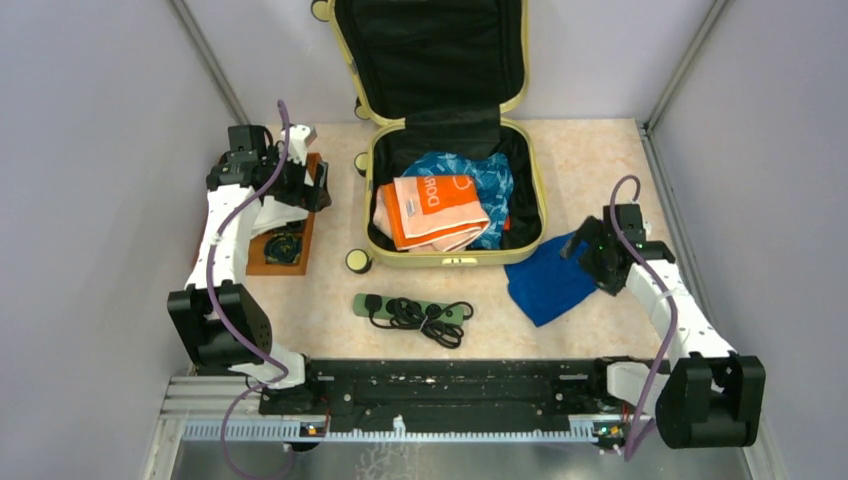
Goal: Pack the luggage
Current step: Pick up the toiletry item from the center of the board.
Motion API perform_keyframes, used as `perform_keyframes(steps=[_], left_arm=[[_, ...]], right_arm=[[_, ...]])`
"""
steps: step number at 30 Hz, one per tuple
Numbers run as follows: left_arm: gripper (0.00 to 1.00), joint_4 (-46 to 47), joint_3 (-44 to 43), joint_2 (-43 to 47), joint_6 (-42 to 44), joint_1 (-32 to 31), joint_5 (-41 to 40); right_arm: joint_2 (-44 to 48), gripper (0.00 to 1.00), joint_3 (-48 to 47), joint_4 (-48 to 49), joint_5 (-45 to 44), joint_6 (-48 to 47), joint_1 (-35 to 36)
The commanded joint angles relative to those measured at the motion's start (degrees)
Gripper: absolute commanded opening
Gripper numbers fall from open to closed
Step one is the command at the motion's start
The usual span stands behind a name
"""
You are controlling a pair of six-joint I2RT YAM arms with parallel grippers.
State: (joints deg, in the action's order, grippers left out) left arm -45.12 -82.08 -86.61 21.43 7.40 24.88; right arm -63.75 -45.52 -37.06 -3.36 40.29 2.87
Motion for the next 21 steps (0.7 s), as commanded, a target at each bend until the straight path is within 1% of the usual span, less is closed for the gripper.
perform_keyframes(steps=[1,2,4,7,10,15,18,21], left_arm=[[0.98,-0.3,-2.2,1.3,0.5,0.1,1.2],[0.98,-0.3,-2.1,1.3,0.5,0.1,1.3],[0.98,-0.3,-1.8,1.3,0.6,0.1,1.5],[0.98,0.2,-0.7,1.6,0.8,0.1,1.7],[0.98,0.6,0.1,1.5,1.0,0.1,1.9],[0.98,0.6,0.7,1.5,1.8,0.1,2.1],[0.98,1.1,1.1,1.4,2.1,0.1,1.7],[0.98,1.1,1.0,0.9,2.0,0.1,1.9]], right_arm=[[5.0,0.99,2.2,-1.5,-1.6,-1.6,-7.2],[4.6,0.99,2.5,-0.7,-0.9,-2.2,-11.3],[3.3,0.99,3.4,1.4,0.6,-2.8,-16.5],[0.1,0.99,3.8,4.2,-1.1,-0.8,-19.3],[-2.8,0.98,6.2,10.9,1.4,2.5,-20.0],[-11.9,0.98,6.8,16.0,6.5,4.9,-20.0],[-14.3,0.98,7.2,18.8,5.5,4.9,-20.0],[-16.9,0.96,7.0,21.1,3.6,5.9,-20.0]])
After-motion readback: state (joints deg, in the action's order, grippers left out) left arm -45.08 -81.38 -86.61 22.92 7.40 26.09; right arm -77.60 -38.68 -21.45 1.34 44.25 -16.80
